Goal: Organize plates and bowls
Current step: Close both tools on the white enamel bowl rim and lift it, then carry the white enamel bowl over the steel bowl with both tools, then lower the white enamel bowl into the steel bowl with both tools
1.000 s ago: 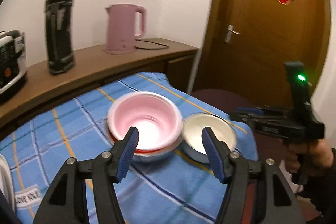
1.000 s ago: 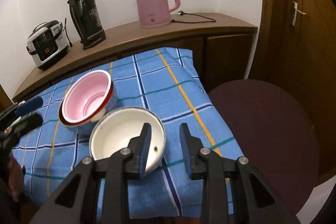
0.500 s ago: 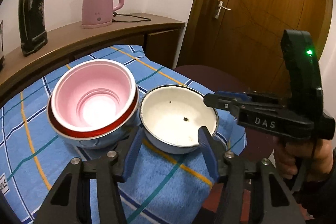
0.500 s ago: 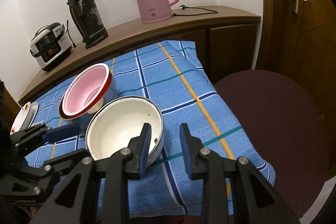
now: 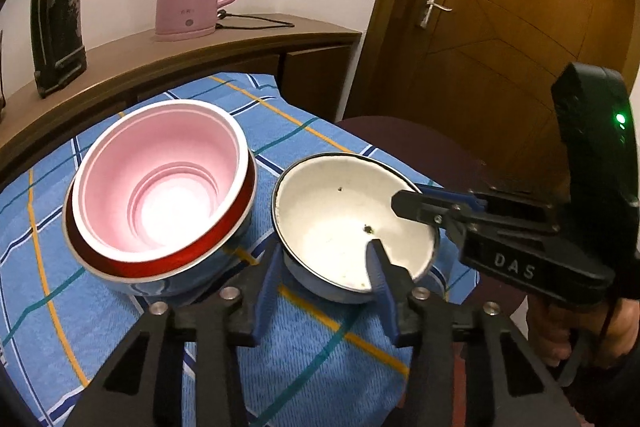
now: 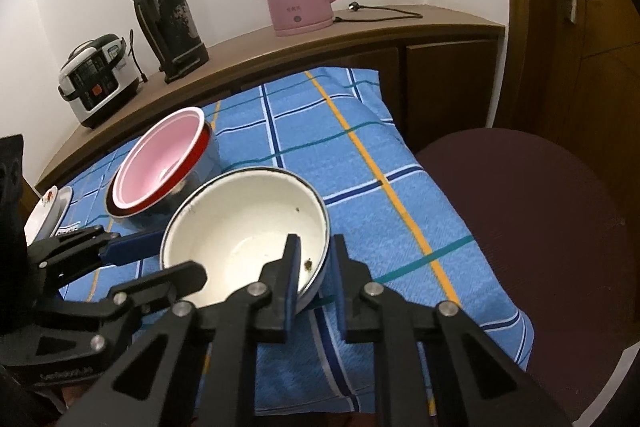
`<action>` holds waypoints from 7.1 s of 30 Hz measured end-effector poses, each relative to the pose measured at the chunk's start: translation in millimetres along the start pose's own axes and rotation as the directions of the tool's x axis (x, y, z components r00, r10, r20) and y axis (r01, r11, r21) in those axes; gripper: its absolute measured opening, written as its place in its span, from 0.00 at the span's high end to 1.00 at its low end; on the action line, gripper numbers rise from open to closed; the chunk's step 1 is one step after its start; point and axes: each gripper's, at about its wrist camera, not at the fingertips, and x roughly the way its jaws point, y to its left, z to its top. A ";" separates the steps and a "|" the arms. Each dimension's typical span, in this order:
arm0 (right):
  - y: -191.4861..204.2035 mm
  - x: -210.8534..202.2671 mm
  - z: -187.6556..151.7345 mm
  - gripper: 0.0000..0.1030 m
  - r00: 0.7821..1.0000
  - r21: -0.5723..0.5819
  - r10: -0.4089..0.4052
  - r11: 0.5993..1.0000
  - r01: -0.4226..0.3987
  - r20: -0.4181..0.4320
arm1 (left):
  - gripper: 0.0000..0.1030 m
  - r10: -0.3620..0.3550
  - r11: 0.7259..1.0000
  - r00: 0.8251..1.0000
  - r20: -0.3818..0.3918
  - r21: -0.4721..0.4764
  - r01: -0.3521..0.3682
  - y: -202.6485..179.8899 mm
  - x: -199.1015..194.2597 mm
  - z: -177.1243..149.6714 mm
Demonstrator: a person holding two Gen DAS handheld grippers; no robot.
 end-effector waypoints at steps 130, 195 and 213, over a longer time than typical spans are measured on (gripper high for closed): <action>97.1 30.9 71.8 0.85 0.996 -0.074 0.091 0.993 -0.091 -0.005 | 0.69 0.100 0.985 0.989 0.111 -0.149 -0.083 112.0 -47.1 37.6; 98.9 34.9 66.1 0.86 0.999 -0.124 0.045 0.991 -0.047 -0.013 | 0.69 0.092 0.990 0.990 0.106 -0.112 -0.080 107.3 -43.4 33.4; 95.5 36.7 64.1 0.86 0.999 -0.118 0.047 0.992 -0.048 -0.015 | 0.69 0.107 0.989 0.988 0.111 -0.116 -0.094 111.5 -43.8 34.3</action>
